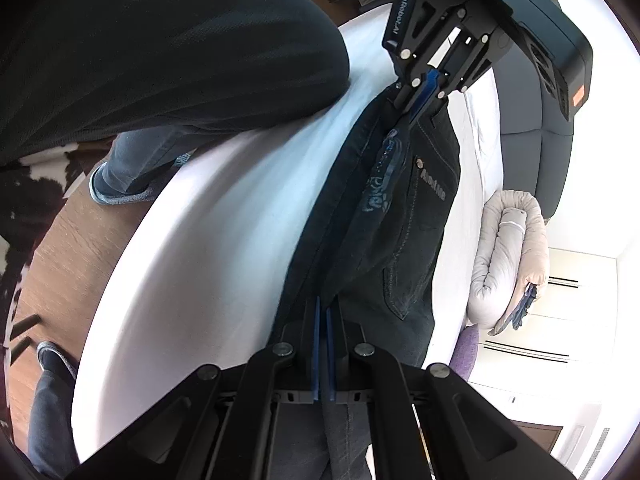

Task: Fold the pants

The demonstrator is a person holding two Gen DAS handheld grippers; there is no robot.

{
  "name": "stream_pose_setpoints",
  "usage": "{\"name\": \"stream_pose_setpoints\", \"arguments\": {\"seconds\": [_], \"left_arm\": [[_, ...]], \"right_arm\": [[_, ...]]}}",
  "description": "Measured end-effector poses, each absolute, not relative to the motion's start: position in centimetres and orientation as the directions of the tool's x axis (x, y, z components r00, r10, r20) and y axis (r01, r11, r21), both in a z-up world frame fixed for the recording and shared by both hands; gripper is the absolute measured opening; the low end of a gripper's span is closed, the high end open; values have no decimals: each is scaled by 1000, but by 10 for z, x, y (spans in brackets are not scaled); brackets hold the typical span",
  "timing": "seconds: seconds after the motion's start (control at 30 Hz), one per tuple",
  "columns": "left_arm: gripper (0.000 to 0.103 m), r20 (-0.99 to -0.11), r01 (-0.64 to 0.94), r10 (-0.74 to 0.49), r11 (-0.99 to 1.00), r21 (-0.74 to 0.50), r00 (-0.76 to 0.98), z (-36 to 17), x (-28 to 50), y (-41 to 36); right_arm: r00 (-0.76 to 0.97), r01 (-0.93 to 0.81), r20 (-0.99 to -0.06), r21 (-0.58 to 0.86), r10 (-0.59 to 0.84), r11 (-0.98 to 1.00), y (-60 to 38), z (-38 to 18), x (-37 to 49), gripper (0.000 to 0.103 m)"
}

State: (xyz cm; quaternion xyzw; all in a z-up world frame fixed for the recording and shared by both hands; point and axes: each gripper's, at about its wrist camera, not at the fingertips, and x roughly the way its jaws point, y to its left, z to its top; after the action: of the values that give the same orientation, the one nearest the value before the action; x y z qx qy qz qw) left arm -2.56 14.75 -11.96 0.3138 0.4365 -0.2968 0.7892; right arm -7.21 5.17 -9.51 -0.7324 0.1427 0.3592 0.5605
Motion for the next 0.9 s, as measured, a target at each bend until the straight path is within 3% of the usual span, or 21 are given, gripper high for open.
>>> {"name": "stream_pose_setpoints", "arguments": {"seconds": [0.27, 0.53, 0.73, 0.8, 0.87, 0.9], "left_arm": [[15, -885, 721, -190, 662, 204, 425, -107, -29, 158], [16, -836, 691, -347, 721, 51, 424, -49, -19, 153], [16, -823, 570, -354, 820, -45, 444, -73, 26, 119], [16, -837, 505, -341, 858, -92, 427, -91, 41, 112], [16, -871, 404, -326, 900, -165, 369, -119, 60, 112], [16, -867, 375, -331, 908, -186, 373, -125, 64, 112]], "right_arm": [[673, -685, -719, -695, 177, -217, 60, -104, -65, 6], [666, -718, -723, -688, 185, -104, 62, -101, -61, 7], [666, -738, -719, -674, 196, 33, 65, -97, -55, 9], [690, -721, -696, -687, 200, 94, 63, -93, -54, 20], [734, -679, -644, -707, 215, 199, 56, -82, -53, 60], [724, -690, -648, -674, 237, 265, 49, -73, -53, 73]]}}
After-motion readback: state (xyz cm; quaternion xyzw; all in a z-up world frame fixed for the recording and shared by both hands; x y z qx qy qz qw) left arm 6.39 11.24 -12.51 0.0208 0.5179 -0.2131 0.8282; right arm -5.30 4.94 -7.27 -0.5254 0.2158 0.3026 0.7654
